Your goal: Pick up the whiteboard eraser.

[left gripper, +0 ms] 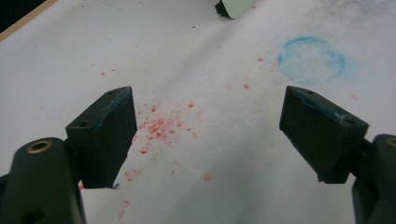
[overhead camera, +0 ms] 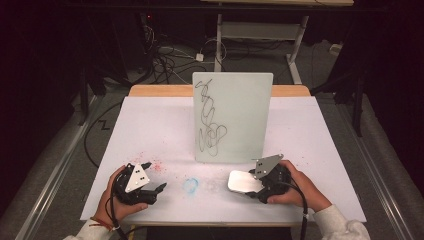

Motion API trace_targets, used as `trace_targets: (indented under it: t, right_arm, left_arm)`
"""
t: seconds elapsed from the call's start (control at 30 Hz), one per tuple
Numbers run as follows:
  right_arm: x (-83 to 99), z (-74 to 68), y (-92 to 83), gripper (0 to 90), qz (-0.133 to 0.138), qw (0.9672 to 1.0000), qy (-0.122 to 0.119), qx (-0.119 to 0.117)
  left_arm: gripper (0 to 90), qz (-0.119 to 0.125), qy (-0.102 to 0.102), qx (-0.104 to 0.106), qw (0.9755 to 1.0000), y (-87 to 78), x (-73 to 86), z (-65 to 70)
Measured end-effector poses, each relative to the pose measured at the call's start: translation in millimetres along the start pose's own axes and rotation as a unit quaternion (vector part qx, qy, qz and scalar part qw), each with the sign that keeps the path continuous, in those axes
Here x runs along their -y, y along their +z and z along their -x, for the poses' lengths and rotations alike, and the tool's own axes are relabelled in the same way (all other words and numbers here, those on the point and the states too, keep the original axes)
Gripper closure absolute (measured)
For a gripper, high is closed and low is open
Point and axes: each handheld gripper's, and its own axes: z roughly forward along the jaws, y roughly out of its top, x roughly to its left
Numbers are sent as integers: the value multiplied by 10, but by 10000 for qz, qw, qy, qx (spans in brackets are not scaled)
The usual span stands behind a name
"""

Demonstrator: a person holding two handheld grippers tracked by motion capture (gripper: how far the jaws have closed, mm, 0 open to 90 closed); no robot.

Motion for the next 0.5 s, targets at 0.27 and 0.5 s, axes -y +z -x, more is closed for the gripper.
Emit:
trace_targets:
  t: [0.27,0.5]
  right_arm:
    - [-14,-16,-90,310,389,9981,204,431]
    - [-22,2,-122,310,585,9962,272,590]
  left_arm:
    - [182,89,-39,35,9999,9,2,-10]
    - [185,115,-85,82,9999,23,18,-7]
